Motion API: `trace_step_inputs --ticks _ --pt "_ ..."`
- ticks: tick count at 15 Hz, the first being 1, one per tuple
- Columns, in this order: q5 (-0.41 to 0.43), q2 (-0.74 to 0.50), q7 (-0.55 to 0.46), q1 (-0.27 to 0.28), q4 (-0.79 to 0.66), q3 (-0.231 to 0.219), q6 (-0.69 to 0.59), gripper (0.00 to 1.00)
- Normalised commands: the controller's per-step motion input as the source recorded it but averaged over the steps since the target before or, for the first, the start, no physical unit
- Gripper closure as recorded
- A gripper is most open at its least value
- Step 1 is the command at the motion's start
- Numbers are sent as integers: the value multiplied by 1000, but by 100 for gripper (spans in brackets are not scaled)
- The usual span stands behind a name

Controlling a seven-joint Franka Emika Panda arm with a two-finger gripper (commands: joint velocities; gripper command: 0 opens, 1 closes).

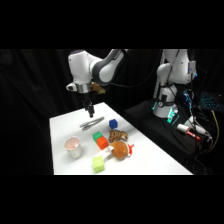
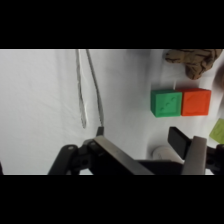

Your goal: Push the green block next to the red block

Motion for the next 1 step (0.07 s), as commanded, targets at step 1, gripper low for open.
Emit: trace_step_inputs --ticks 1 --pt "76 -361 296 134 -163 -61 -126 0"
